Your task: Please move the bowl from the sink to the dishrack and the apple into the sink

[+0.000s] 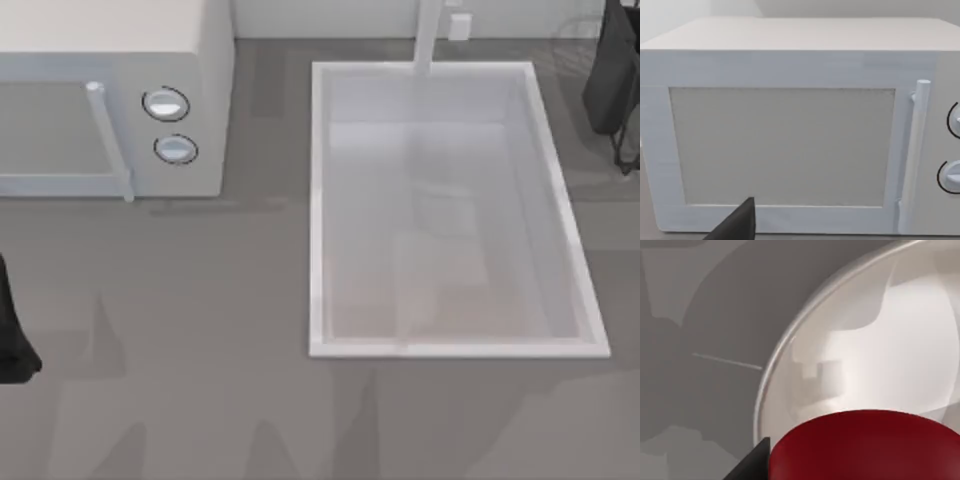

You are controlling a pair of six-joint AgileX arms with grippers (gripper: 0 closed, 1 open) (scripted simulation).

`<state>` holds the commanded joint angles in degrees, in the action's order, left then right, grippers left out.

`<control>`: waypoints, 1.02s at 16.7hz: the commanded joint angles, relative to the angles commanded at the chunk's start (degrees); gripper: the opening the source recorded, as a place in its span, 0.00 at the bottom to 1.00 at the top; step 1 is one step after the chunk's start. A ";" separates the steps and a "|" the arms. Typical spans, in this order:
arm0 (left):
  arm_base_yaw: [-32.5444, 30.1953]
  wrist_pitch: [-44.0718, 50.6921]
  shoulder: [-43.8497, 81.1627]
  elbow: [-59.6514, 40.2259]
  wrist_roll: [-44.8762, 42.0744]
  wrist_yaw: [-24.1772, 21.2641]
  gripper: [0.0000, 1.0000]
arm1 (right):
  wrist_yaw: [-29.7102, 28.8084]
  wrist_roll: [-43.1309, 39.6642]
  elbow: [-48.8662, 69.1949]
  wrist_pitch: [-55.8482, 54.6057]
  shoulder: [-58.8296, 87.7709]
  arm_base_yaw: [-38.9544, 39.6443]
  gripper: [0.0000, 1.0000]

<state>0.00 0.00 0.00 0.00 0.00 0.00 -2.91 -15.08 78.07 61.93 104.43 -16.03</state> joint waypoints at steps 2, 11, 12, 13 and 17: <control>0.00 0.00 0.00 0.00 0.00 0.00 1.00 | 0.02 0.00 1.97 2.10 -1.51 0.01 0.00; 0.00 0.00 0.00 0.00 0.00 0.00 1.00 | -1.10 0.87 0.20 -3.56 -1.79 3.45 0.00; 0.00 0.00 0.00 0.00 0.00 0.00 1.00 | -1.96 1.15 -0.63 -6.29 -2.04 4.82 0.00; 0.00 0.00 0.00 0.00 0.00 0.00 1.00 | -2.95 1.49 -1.61 -9.47 -2.31 6.37 0.00; 0.00 0.00 0.00 0.00 0.00 0.00 1.00 | -8.14 3.55 -6.94 -25.93 -3.70 14.00 0.00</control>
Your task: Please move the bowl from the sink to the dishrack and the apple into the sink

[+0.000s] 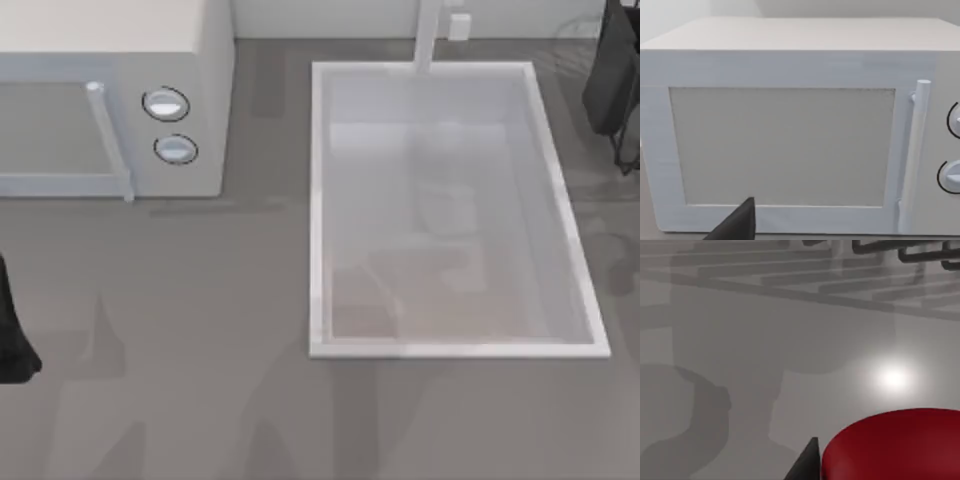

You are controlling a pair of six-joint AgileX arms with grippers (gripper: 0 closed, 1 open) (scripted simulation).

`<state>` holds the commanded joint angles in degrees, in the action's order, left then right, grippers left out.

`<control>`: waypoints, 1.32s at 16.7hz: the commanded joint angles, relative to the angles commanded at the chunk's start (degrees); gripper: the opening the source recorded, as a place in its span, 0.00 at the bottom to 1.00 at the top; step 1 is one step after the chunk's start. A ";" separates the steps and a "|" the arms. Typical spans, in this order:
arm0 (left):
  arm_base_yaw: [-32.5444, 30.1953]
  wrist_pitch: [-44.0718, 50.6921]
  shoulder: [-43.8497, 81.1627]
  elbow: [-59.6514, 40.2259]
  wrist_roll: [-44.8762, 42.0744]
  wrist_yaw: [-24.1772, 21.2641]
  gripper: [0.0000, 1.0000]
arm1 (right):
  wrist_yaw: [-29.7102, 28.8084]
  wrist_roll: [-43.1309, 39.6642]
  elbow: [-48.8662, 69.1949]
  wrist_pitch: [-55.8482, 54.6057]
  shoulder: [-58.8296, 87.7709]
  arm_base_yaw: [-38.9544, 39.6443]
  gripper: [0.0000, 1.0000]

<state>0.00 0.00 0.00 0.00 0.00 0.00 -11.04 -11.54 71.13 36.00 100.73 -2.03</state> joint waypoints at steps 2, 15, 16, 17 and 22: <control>0.00 0.00 0.00 0.00 0.00 0.00 1.00 | -3.11 1.34 -3.28 -9.76 -0.84 4.44 0.00; 0.00 0.00 0.00 0.00 0.00 0.00 1.00 | -23.28 10.59 -25.37 -72.93 -7.15 32.91 0.00; 0.00 0.00 0.00 0.00 0.00 0.00 1.00 | -24.40 11.11 -26.63 -76.39 -7.56 34.50 0.00; 0.00 0.00 0.00 0.00 0.00 0.00 1.00 | -25.38 11.57 -27.76 -79.43 -7.94 35.91 0.00; 0.00 0.00 0.00 0.00 0.00 0.00 1.00 | -27.72 12.69 -30.53 -86.47 -8.95 39.28 0.00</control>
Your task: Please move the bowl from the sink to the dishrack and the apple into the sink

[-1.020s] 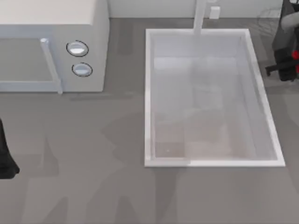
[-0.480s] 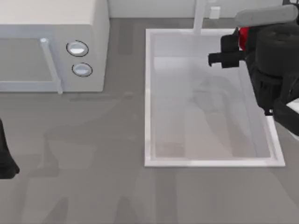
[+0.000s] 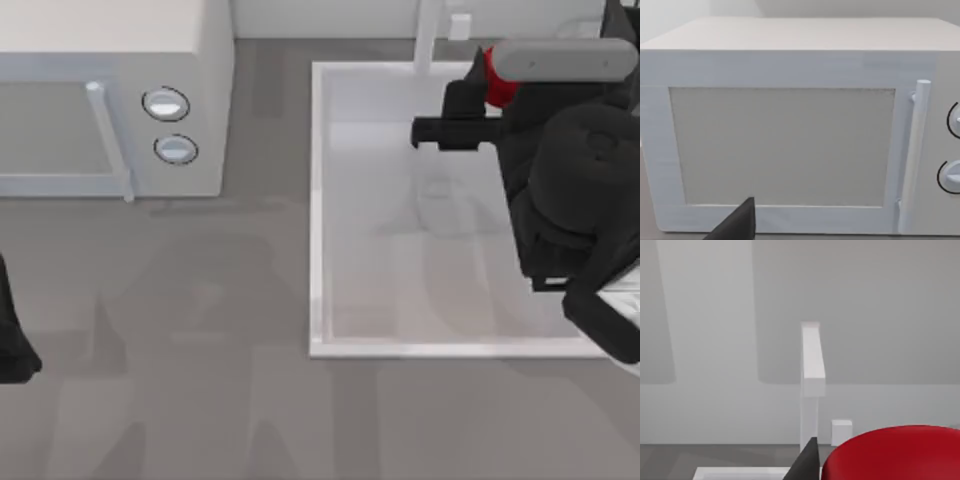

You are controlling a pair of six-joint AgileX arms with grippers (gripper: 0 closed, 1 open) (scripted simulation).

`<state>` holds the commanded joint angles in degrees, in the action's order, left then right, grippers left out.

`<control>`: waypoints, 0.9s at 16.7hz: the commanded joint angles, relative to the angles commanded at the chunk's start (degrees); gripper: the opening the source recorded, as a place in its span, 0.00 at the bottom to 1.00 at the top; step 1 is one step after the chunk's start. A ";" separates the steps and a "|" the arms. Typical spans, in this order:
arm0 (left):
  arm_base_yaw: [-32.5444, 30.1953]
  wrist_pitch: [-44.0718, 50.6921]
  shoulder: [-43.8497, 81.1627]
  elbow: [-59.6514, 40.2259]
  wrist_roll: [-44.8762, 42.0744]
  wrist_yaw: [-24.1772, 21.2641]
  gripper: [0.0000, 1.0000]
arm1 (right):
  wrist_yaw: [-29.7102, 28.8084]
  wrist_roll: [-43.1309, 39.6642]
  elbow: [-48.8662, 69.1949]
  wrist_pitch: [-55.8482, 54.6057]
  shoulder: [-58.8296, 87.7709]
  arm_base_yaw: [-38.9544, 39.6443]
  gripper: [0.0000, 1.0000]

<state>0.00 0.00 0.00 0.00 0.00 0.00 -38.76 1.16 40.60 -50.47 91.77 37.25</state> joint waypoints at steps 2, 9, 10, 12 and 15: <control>0.00 0.00 0.00 0.00 0.00 0.00 1.00 | 0.00 0.00 0.00 0.00 0.00 0.00 0.00; 0.00 0.00 0.00 0.00 0.00 0.00 1.00 | -0.34 0.20 -0.58 -6.52 6.85 0.48 0.00; 0.00 0.00 0.00 0.00 0.00 0.00 1.00 | -0.39 0.19 -0.98 -9.67 9.85 0.54 0.00; 0.00 0.00 0.00 0.00 0.00 0.00 1.00 | -0.41 0.14 -1.82 -17.70 16.49 0.53 0.00; 0.00 0.00 0.00 0.00 0.00 0.00 1.00 | -0.63 0.00 -2.92 -30.62 25.93 0.55 0.00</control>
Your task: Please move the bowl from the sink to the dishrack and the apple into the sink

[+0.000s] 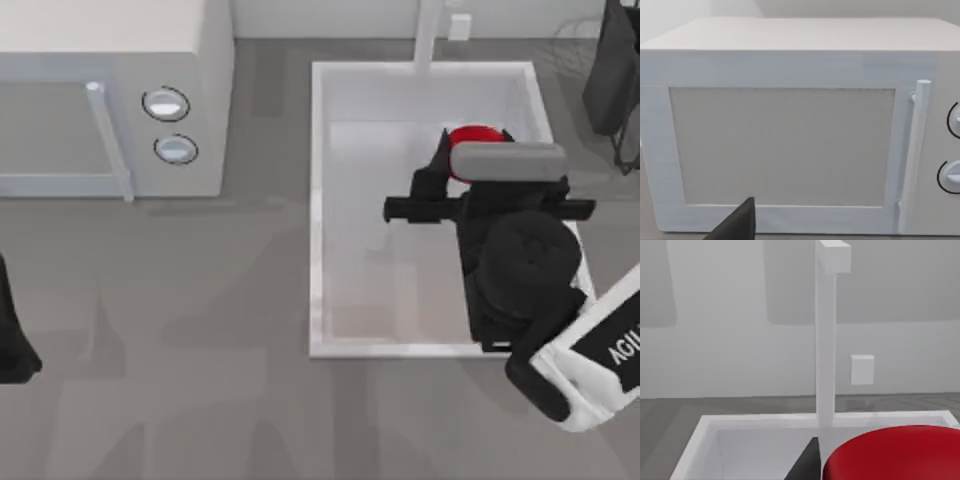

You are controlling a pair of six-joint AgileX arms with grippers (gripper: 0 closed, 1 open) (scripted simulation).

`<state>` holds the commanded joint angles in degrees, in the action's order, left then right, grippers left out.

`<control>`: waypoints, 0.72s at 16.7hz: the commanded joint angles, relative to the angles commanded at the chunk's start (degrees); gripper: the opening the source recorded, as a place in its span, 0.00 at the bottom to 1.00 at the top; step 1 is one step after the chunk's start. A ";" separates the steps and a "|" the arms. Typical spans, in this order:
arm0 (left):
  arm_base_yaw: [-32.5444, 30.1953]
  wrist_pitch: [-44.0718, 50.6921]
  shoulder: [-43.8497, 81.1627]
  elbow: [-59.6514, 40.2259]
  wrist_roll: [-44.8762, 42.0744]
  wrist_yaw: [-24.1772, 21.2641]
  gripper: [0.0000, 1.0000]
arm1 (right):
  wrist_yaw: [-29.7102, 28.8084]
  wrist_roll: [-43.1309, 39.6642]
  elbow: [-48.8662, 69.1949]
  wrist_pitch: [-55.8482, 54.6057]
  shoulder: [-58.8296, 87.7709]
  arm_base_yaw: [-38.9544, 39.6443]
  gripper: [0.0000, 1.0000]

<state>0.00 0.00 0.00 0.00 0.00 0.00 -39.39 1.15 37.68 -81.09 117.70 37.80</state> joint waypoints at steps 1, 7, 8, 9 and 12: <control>0.00 0.00 0.00 0.00 0.00 0.00 1.00 | -0.09 -0.05 -0.43 -3.37 2.71 -0.03 0.00; 0.00 0.00 0.00 0.00 0.00 0.00 1.00 | 0.16 -0.23 -2.81 -11.32 10.15 -0.61 0.00; 0.00 0.00 0.00 0.00 0.00 0.00 1.00 | 0.16 -0.23 -2.81 -11.32 10.15 -0.61 0.00; 0.00 0.00 0.00 0.00 0.00 0.00 1.00 | 0.16 -0.23 -2.81 -11.32 10.15 -0.61 0.00; 0.00 0.00 0.00 0.00 0.00 0.00 1.00 | 0.16 -0.23 -2.81 -11.32 10.15 -0.61 0.15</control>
<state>0.00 0.00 0.00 0.00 0.00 0.00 -39.23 0.92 34.87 -92.41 127.85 37.19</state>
